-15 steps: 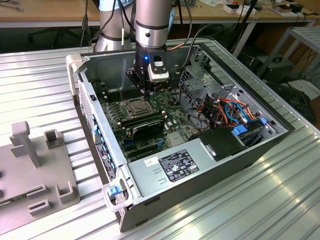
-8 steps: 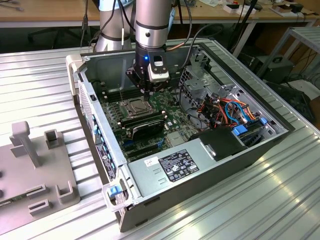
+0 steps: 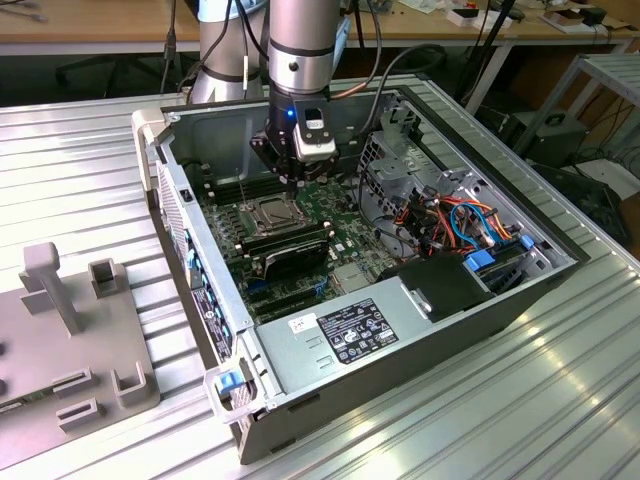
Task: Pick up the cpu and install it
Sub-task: 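Install the first cpu locking lever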
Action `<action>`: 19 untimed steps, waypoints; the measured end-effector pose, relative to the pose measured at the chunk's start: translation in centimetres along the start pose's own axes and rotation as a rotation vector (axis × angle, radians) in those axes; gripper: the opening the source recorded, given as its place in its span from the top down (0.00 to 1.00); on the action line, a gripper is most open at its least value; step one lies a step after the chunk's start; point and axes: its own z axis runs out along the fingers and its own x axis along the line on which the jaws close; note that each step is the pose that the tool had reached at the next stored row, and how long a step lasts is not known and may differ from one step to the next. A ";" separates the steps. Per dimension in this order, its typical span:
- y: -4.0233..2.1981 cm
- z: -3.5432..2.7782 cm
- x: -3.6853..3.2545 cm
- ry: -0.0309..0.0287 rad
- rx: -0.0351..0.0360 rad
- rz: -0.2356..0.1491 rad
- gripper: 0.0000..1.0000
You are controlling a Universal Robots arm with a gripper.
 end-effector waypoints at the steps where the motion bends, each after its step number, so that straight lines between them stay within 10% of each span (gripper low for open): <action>1: 0.01 0.00 0.01 0.0000 0.0001 0.000 0.89; 19: 0.39 -0.06 0.34 0.0000 0.0001 0.000 0.89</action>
